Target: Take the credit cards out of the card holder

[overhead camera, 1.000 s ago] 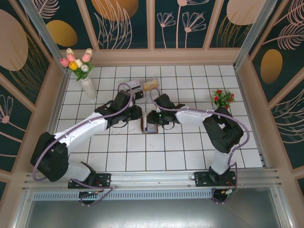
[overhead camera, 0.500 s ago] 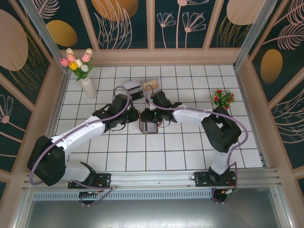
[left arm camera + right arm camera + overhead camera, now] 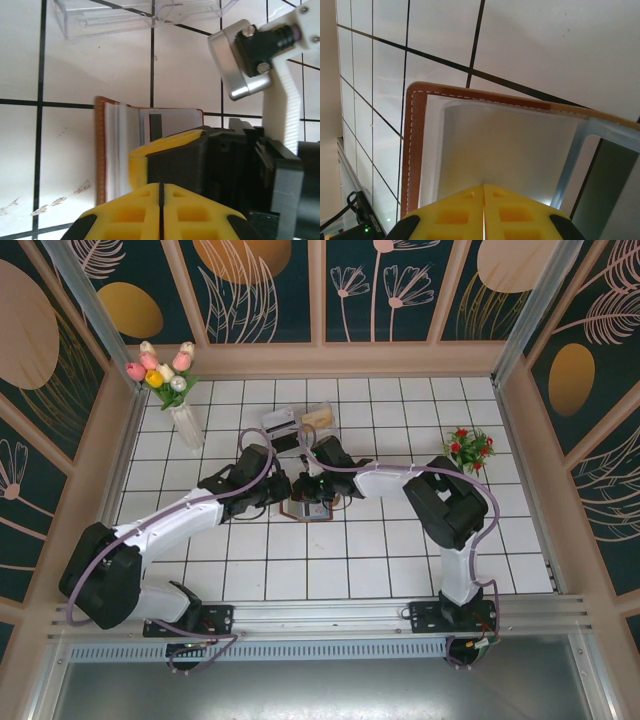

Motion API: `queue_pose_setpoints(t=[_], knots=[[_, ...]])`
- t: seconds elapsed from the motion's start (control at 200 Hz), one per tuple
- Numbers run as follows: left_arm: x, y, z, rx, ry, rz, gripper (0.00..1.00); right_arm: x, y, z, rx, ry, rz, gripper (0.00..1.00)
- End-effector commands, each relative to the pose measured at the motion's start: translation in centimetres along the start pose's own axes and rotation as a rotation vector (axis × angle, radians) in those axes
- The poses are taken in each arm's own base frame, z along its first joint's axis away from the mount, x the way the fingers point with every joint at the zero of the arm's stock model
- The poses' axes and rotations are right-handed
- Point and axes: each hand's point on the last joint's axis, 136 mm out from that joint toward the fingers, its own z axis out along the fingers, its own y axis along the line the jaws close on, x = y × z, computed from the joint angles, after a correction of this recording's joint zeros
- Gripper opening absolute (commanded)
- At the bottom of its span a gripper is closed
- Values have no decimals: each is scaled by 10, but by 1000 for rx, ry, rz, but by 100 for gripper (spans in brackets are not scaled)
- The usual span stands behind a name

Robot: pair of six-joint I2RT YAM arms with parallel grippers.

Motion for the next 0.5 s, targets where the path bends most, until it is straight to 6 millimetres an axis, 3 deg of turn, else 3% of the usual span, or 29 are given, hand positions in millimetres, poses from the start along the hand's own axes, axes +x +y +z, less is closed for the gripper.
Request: queue_pose_setpoints(t=[0.0, 0.12, 0.295, 0.495], knots=[[4, -2, 9, 20, 17, -17, 9, -5, 10, 3, -47, -5, -4, 15], [8, 3, 19, 1, 36, -23, 9, -4, 1, 6, -18, 0, 20, 14], [11, 21, 31, -76, 33, -31, 3, -1, -11, 8, 16, 9, 59, 0], [15, 34, 37, -122, 34, -38, 0, -1, -12, 8, 19, 9, 67, 0]])
